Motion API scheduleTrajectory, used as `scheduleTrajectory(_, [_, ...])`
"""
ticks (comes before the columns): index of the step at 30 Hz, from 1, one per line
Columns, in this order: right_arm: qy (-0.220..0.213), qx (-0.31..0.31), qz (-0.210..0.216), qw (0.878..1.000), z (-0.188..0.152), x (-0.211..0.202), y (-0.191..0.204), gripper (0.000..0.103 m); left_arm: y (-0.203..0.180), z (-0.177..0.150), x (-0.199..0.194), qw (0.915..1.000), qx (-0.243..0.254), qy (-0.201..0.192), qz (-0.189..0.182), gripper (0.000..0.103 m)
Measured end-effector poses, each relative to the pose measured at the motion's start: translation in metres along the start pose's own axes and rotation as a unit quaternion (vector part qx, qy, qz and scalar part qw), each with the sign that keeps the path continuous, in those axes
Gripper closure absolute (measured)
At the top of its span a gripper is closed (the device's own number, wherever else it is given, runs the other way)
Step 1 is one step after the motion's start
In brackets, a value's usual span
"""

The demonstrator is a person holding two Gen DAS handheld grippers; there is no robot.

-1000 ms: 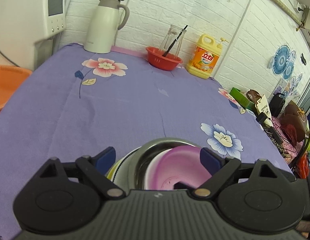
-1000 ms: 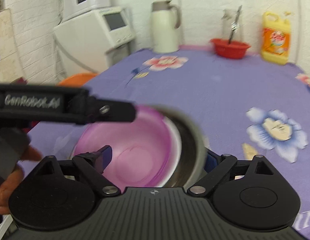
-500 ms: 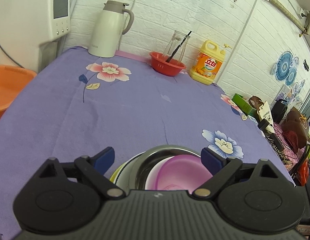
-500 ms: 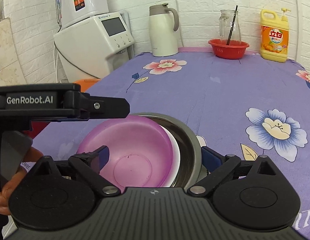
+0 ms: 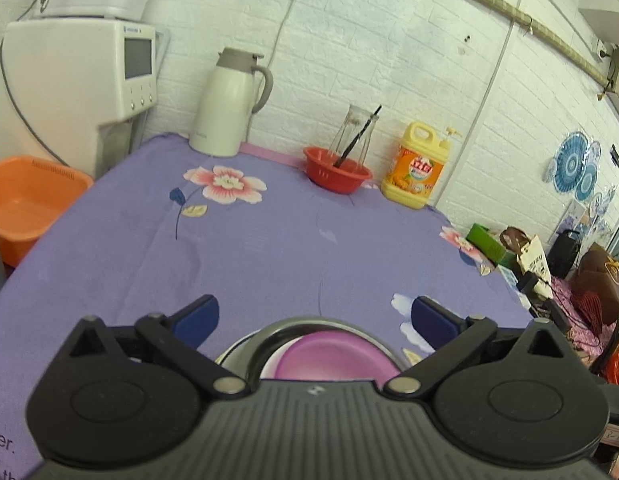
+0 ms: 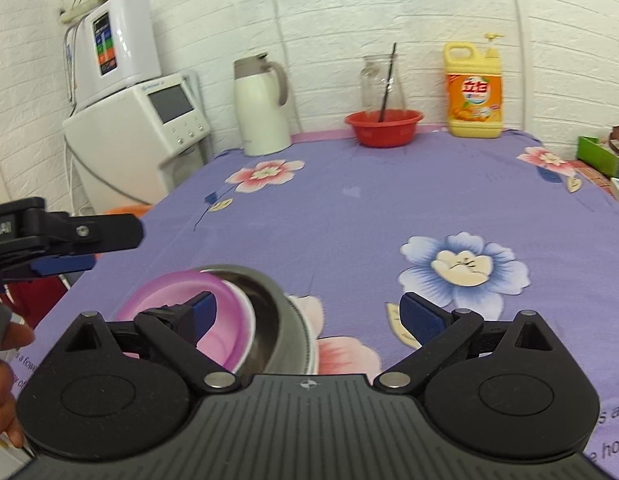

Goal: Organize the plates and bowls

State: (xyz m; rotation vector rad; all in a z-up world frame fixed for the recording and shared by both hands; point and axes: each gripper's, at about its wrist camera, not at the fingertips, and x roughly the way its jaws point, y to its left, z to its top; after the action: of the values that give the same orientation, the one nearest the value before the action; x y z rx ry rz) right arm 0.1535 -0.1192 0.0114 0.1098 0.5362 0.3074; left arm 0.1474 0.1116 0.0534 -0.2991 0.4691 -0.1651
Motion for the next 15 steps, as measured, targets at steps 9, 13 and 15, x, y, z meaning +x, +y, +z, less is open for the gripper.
scheduleTrajectory(9, [-0.036,0.077,-0.083,0.993,0.019,-0.017,-0.019,0.000,-0.047,0.017,-0.020,0.9901,0.009,-0.130,0.053,0.001])
scheduleTrajectory(13, [-0.051,0.075,-0.089,0.992,-0.004,-0.032,-0.020,0.000,-0.050,-0.012,-0.021,0.9959,0.012,-0.085,0.028,0.001])
scheduleTrajectory(15, [-0.060,0.070,-0.093,0.991,-0.013,-0.040,-0.018,0.000,-0.050,-0.025,-0.025,0.9972,0.011,-0.070,0.025,0.001])
